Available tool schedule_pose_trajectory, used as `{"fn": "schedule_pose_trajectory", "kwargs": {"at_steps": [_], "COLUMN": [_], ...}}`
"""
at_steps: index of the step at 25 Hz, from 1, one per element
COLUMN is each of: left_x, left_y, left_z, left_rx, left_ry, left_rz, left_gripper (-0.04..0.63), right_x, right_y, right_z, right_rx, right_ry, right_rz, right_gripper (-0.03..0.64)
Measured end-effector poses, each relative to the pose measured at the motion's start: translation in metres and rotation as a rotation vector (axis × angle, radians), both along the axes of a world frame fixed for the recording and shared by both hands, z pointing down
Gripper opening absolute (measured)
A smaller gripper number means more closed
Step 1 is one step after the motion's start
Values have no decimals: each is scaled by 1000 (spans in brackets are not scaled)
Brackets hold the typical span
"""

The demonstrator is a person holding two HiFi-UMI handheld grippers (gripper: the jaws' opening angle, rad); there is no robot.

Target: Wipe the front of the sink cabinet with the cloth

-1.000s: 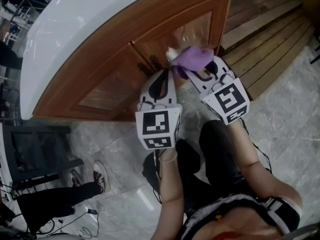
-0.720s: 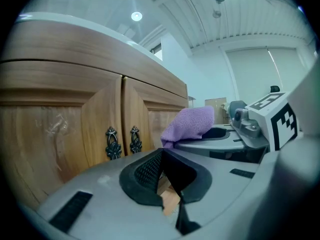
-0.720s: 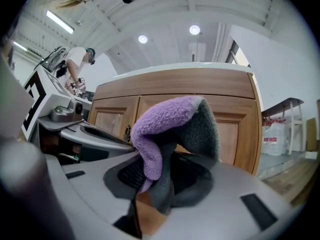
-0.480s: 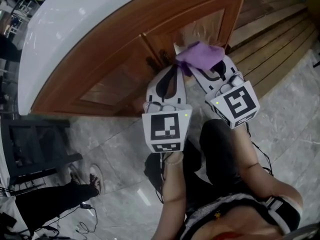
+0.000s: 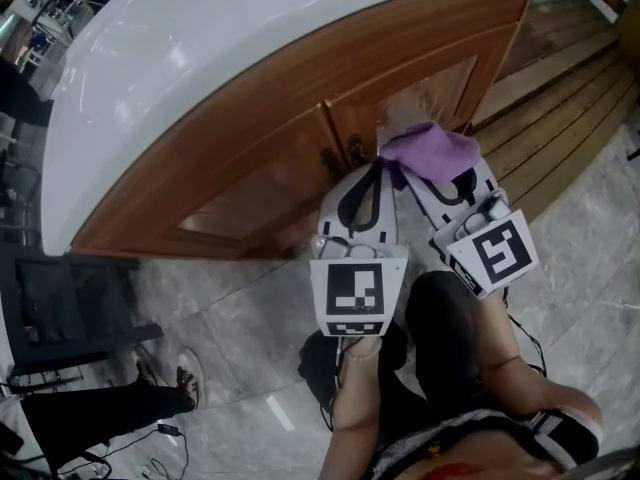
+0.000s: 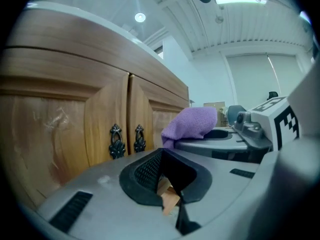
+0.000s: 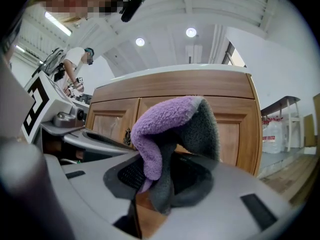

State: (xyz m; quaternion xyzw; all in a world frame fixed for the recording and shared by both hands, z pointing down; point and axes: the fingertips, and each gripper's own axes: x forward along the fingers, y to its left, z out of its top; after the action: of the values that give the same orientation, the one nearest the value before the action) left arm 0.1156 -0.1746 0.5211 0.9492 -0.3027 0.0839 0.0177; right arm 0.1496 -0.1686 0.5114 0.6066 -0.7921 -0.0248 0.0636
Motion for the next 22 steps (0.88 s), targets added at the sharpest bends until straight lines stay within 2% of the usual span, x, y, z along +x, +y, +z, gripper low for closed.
{"fn": "schedule_pose_trajectory", "kwargs": {"at_steps": [2,5,8,11,13,18,22], "left_x": [3,8,11,18,16,-4,-14], "left_y": [-3,1,5,6,15,32,44], "left_z": [9,17,14,-11,-28,-93,-156], "left_rx": [-35,-83,-81,-28,-61,-151,-148], "left_ry": [-4,30,3,-1,5,49,42], "left_rz": [30,68,69,60,34,-47,-80], "left_gripper": [-3,-3,-3,-3,-3,-3,-3], "right_x": [2,8,15,13,9,-9,-12], "right_y": [-2,-1,-3,-6,2,11,26], "right_z": [1,7,9,-9,-24,-96,-165], "right_rx": [-11,-49,-115,-186,-249,-252,-246], "right_ry": [-15,-47,-71,-12,24,23,11], "right_rz": [14,48,82,74,75,51,41], "right_gripper": [169,170,170,170,170,170,170]}}
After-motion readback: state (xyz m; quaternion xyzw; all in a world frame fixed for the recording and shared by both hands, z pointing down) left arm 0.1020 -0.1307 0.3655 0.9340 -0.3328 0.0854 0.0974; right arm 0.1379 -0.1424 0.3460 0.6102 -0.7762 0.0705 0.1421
